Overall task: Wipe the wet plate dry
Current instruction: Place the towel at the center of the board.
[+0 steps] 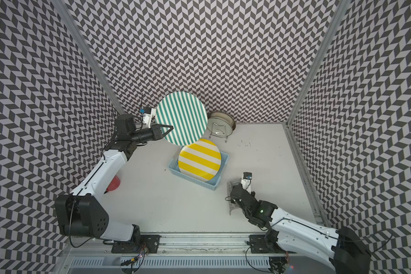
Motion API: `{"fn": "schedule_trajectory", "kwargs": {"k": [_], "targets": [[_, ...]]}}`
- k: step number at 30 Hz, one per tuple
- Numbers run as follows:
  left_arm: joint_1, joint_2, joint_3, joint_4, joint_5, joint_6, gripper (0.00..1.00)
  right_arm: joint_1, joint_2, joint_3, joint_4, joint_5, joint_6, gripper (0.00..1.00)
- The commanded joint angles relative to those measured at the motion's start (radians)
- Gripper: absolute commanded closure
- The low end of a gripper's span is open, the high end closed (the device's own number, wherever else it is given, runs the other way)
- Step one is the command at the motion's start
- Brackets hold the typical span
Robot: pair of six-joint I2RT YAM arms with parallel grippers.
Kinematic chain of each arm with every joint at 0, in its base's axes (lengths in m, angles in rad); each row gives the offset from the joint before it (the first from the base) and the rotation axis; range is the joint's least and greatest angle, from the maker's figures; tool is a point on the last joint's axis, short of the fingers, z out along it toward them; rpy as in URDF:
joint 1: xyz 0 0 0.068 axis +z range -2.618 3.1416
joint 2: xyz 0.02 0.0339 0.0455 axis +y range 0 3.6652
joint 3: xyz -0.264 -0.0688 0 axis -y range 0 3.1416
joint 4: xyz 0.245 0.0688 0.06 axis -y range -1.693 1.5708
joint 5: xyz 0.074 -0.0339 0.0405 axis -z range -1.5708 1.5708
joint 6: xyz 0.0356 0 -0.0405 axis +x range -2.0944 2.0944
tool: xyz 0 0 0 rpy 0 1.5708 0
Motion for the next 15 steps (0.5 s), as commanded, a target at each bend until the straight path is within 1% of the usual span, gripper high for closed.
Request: {"fn": "schedule_trajectory", "kwargs": {"k": [1, 3, 6, 8, 9, 10, 11, 13, 14, 15], "targets": [[0.004, -0.045, -0.005, 0.015, 0.02, 0.086, 1.0, -0.006, 0.066, 0.043, 0.027, -0.108, 0.03, 0.49], [0.003, -0.051, -0.01, 0.0, 0.018, 0.109, 1.0, -0.006, 0.089, 0.119, -0.04, -0.1, -0.034, 0.47], [0.004, -0.055, -0.009, -0.023, 0.018, 0.146, 1.0, -0.014, 0.069, 0.23, -0.148, -0.046, -0.111, 0.31], [0.004, -0.057, -0.011, -0.032, 0.032, 0.171, 1.0, -0.035, 0.018, 0.271, -0.141, -0.068, -0.202, 0.28], [0.003, -0.058, -0.014, -0.041, 0.061, 0.197, 1.0, -0.067, -0.026, 0.296, -0.124, -0.123, -0.256, 0.26], [0.001, -0.058, -0.017, -0.047, 0.084, 0.219, 1.0, -0.099, -0.054, 0.309, -0.105, -0.187, -0.292, 0.26], [0.0, -0.059, -0.02, -0.052, 0.107, 0.238, 1.0, -0.154, -0.079, 0.321, -0.074, -0.281, -0.323, 0.26], [-0.002, -0.057, -0.023, -0.078, 0.154, 0.28, 1.0, -0.281, -0.104, 0.336, -0.01, -0.481, -0.36, 0.26], [-0.005, -0.055, -0.024, -0.094, 0.177, 0.299, 1.0, -0.347, -0.108, 0.339, 0.042, -0.616, -0.369, 0.26], [-0.008, -0.05, -0.024, -0.116, 0.224, 0.327, 1.0, -0.396, -0.106, 0.347, 0.087, -0.737, -0.374, 0.27]]}}
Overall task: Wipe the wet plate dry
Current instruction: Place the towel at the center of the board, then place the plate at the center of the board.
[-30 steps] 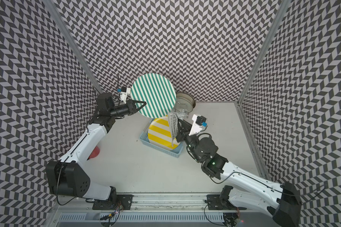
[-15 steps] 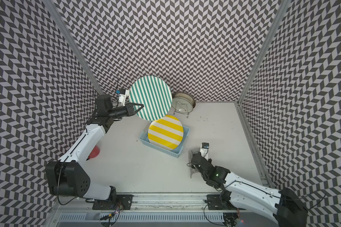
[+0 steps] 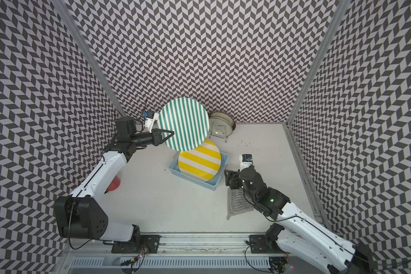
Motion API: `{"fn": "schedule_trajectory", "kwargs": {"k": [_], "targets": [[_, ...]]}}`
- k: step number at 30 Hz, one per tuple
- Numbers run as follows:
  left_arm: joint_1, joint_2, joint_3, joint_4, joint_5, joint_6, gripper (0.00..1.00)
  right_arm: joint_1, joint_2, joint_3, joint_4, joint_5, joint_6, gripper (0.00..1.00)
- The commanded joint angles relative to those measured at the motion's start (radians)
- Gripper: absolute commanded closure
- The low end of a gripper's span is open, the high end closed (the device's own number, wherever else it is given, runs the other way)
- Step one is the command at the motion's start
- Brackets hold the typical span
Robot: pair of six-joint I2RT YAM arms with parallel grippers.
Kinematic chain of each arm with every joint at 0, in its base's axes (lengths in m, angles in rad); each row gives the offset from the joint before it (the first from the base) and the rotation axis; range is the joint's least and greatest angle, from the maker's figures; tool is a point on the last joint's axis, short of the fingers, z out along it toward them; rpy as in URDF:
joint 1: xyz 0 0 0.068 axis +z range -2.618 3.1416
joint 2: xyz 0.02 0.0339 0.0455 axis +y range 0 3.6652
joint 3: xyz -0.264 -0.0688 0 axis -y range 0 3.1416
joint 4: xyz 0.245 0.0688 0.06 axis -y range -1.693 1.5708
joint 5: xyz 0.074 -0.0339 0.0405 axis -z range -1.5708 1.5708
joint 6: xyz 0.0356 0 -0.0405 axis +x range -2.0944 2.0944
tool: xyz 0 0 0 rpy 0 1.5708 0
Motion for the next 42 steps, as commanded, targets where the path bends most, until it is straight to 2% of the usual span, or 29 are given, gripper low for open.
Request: {"fn": "schedule_trajectory", "kwargs": {"k": [1, 3, 7, 14, 19, 22, 26, 28, 29, 31, 32, 33, 34, 35, 36, 38, 40, 42], "targets": [[-0.01, -0.03, -0.002, -0.053, 0.175, 0.132, 1.0, -0.154, 0.003, 0.026, 0.17, -0.435, -0.087, 0.27], [-0.021, -0.024, 0.0, -0.111, 0.25, 0.182, 1.0, -0.199, 0.023, 0.046, 0.235, -0.557, -0.074, 0.28], [-0.042, -0.026, -0.011, -0.234, 0.345, 0.293, 1.0, -0.246, 0.091, 0.084, 0.316, -0.689, -0.063, 0.28], [-0.084, -0.025, 0.01, -0.468, 0.409, 0.515, 1.0, -0.284, 0.153, 0.088, 0.403, -0.768, -0.073, 0.29], [-0.122, -0.024, 0.017, -0.54, 0.418, 0.574, 1.0, -0.285, 0.178, 0.071, 0.495, -0.85, -0.048, 0.33], [-0.14, -0.021, 0.027, -0.564, 0.42, 0.596, 1.0, -0.286, 0.192, 0.071, 0.526, -0.887, -0.042, 0.43], [-0.148, -0.014, 0.041, -0.568, 0.42, 0.597, 1.0, -0.29, 0.201, 0.079, 0.541, -0.888, -0.038, 0.69], [-0.147, -0.012, 0.055, -0.572, 0.409, 0.599, 0.98, -0.301, 0.202, 0.072, 0.566, -0.88, -0.02, 0.88], [-0.147, -0.012, 0.063, -0.572, 0.398, 0.6, 0.93, -0.307, 0.2, 0.067, 0.58, -0.871, -0.005, 0.98], [-0.147, -0.018, 0.08, -0.564, 0.356, 0.599, 0.82, -0.327, 0.193, 0.058, 0.61, -0.855, 0.031, 1.0], [-0.147, -0.021, 0.091, -0.54, 0.316, 0.583, 0.71, -0.337, 0.187, 0.054, 0.626, -0.849, 0.048, 1.0], [-0.145, -0.027, 0.097, -0.506, 0.267, 0.551, 0.57, -0.352, 0.182, 0.054, 0.636, -0.839, 0.062, 1.0], [-0.141, -0.035, 0.1, -0.474, 0.215, 0.524, 0.37, -0.368, 0.175, 0.055, 0.637, -0.819, 0.072, 1.0], [-0.135, -0.047, 0.098, -0.434, 0.164, 0.495, 0.07, -0.388, 0.169, 0.059, 0.632, -0.803, 0.077, 1.0], [-0.133, -0.063, 0.088, -0.387, 0.077, 0.452, 0.01, -0.411, 0.162, 0.065, 0.625, -0.779, 0.086, 1.0], [-0.121, -0.1, 0.066, -0.268, -0.135, 0.374, 0.0, -0.491, 0.141, 0.07, 0.62, -0.731, 0.127, 1.0], [-0.084, -0.123, 0.052, -0.199, -0.265, 0.316, 0.0, -0.564, 0.121, 0.064, 0.617, -0.667, 0.182, 1.0], [-0.015, -0.13, 0.041, -0.141, -0.315, 0.225, 0.0, -0.644, 0.099, 0.041, 0.611, -0.596, 0.246, 1.0]]}}
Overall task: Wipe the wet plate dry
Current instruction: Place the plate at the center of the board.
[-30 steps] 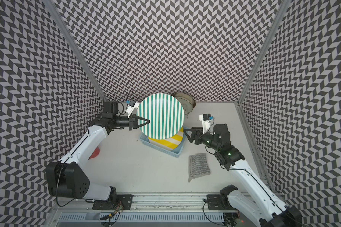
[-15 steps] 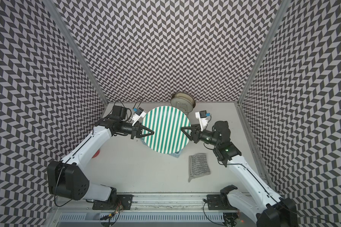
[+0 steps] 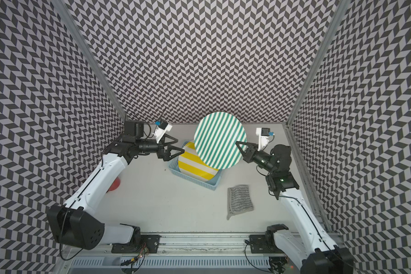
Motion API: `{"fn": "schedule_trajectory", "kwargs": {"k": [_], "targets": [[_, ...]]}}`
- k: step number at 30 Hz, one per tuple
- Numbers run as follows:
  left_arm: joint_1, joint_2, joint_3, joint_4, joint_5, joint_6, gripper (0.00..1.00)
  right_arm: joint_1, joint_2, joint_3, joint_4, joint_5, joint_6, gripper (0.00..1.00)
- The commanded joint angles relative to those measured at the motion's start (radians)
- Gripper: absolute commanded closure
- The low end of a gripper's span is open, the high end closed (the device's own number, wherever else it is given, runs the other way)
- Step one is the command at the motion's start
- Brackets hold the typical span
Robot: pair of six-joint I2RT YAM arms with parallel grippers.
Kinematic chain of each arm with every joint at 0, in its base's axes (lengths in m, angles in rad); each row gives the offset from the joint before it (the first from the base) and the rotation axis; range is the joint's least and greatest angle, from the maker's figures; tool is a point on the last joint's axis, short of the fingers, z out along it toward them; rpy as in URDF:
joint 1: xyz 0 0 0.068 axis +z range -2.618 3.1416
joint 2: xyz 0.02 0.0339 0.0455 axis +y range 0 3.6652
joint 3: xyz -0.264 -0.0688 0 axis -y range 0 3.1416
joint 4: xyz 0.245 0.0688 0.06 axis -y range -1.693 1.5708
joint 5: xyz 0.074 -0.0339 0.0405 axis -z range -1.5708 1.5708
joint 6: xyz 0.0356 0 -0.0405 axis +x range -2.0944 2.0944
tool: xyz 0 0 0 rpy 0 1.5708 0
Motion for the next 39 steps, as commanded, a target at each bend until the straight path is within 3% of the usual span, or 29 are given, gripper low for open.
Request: {"fn": "schedule_trajectory", "kwargs": {"k": [1, 4, 9, 12, 18, 32, 37, 39], "targets": [[0.109, -0.032, -0.024, 0.187, -0.197, -0.179, 0.0, -0.117, -0.068, -0.023, 0.052, 0.185, 0.141, 1.0], [0.16, 0.009, -0.022, 0.178, -0.136, -0.161, 0.0, -0.219, -0.072, -0.068, 0.048, 0.243, 0.222, 1.0], [0.161, 0.069, -0.081, 0.165, -0.336, -0.077, 0.0, -0.275, 0.014, -0.143, 0.081, 0.317, 0.304, 1.0], [0.17, 0.088, -0.144, 0.182, -0.389, -0.057, 0.0, -0.279, 0.088, -0.184, 0.164, 0.33, 0.311, 1.0], [0.194, 0.053, -0.258, 0.249, -0.347, -0.073, 0.0, -0.296, 0.284, -0.184, 0.277, 0.349, 0.313, 1.0], [0.202, 0.078, -0.281, 0.268, -0.247, -0.106, 0.0, -0.376, 0.752, 0.005, 0.31, 0.242, 0.338, 1.0], [0.202, 0.079, -0.282, 0.27, -0.249, -0.113, 0.0, -0.388, 0.854, 0.069, 0.235, 0.224, 0.326, 0.71], [0.202, 0.077, -0.286, 0.272, -0.249, -0.115, 0.0, -0.387, 0.855, 0.063, 0.216, 0.225, 0.316, 0.64]]}}
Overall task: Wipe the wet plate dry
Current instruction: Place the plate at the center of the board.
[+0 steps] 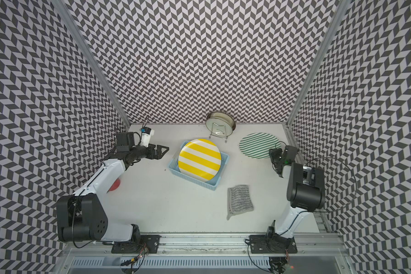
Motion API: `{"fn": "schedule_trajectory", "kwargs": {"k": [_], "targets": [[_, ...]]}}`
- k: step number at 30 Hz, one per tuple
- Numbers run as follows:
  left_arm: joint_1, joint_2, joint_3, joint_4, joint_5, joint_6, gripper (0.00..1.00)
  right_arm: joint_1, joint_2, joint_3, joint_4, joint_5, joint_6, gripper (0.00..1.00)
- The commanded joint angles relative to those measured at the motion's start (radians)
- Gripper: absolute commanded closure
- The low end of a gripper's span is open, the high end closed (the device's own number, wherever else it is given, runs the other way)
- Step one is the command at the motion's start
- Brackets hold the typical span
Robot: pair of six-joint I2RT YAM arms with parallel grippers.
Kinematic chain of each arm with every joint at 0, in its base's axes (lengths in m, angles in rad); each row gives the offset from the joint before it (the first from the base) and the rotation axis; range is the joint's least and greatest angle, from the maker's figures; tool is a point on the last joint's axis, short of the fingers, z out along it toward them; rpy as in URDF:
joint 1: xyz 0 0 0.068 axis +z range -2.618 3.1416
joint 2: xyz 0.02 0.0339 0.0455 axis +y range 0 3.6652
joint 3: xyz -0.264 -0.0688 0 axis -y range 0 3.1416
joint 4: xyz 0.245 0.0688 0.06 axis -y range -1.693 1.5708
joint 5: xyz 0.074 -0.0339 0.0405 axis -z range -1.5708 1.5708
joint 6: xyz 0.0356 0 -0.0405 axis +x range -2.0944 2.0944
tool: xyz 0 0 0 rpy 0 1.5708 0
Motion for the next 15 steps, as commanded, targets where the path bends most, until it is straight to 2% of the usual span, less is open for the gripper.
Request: {"fn": "schedule_trajectory", "kwargs": {"k": [1, 5, 10, 12, 15], "targets": [[0.007, -0.002, -0.016, 0.03, 0.022, -0.01, 0.0, -0.005, 0.002, 0.001, -0.017, -0.008, -0.027, 0.61], [0.007, -0.001, -0.017, 0.033, 0.026, -0.013, 0.0, -0.006, -0.041, -0.028, -0.059, 0.014, -0.059, 0.45], [0.006, 0.004, -0.018, 0.033, 0.035, -0.014, 0.0, -0.007, -0.127, -0.036, -0.198, 0.091, -0.129, 0.28], [0.006, 0.011, -0.017, 0.033, 0.022, -0.017, 0.0, -0.007, -0.177, -0.045, -0.259, 0.127, -0.153, 0.24], [0.005, 0.023, -0.014, 0.034, -0.033, -0.018, 0.0, -0.006, -0.279, -0.073, -0.332, 0.162, -0.188, 0.24]]}}
